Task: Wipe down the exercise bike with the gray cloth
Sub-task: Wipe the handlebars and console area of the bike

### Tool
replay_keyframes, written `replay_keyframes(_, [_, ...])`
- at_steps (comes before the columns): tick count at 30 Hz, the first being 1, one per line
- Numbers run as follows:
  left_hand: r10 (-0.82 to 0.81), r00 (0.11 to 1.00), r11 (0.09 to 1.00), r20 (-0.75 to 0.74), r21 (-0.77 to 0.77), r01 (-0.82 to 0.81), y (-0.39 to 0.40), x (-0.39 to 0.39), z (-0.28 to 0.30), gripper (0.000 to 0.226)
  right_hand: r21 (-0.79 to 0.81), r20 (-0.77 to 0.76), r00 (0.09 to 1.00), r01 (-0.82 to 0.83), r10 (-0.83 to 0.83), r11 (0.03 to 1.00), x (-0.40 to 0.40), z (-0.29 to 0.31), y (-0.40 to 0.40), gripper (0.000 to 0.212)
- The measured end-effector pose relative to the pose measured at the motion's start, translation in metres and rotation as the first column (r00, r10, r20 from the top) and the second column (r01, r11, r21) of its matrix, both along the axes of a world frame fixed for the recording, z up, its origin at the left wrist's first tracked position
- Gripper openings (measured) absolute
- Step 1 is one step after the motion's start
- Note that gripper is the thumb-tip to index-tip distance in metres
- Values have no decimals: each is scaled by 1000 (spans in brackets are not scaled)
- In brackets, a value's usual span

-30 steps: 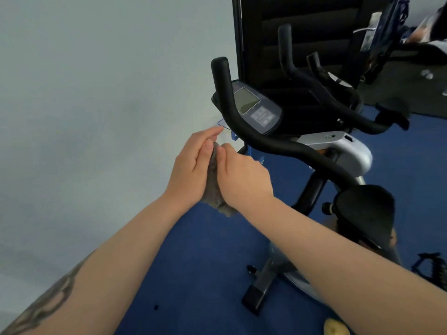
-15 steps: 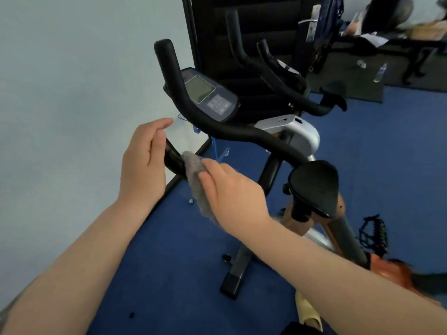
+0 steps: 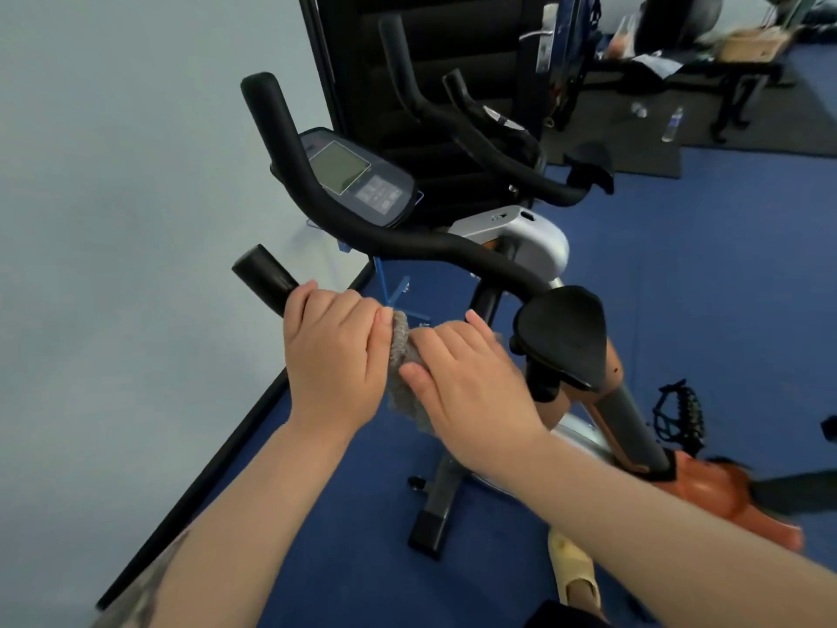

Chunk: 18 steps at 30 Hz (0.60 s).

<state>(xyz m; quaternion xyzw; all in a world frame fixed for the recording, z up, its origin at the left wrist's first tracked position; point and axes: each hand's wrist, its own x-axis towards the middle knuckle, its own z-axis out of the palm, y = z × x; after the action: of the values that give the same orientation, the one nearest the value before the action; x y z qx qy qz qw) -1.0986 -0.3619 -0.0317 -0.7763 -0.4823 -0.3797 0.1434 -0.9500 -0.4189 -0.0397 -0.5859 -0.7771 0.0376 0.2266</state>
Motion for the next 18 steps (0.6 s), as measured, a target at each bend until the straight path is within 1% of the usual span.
replay_keyframes(4, [10,1000,1000,0,17,-10,1,0,-2,38,-83,207,974,-78,93,994,9,14,9,51])
replay_keyframes(6, [22,1000,1000,0,19,-22,1,1,-3,38,-130,318,932,-136,171,982,11,23,18,48])
replay_keyframes(7, [28,1000,999,1,23,-28,1,1,-2,38,-181,341,910,-184,237,966,14,30,25,44])
replay_keyframes(9, [34,999,999,1,32,-34,0,2,-2,37,-365,307,868,-271,390,891,23,45,42,40])
replay_keyframes(10, [36,999,999,-3,31,-35,0,1,-1,37,-461,280,844,-300,458,835,29,51,51,39])
replay_keyframes(12, [37,999,999,-14,14,-37,-1,1,-1,38,-600,260,778,-334,572,727,40,61,68,38])
replay_keyframes(13, [40,999,999,-22,0,-40,-2,1,-1,39,-639,261,745,-344,614,688,47,65,76,38])
replay_keyframes(15, [57,998,998,-24,-25,-57,-3,1,0,42,-673,274,704,-347,656,653,61,74,91,43])
replay_keyframes(18, [86,996,996,-4,-24,-86,-3,5,-1,42,-692,227,710,-364,667,623,72,83,105,46])
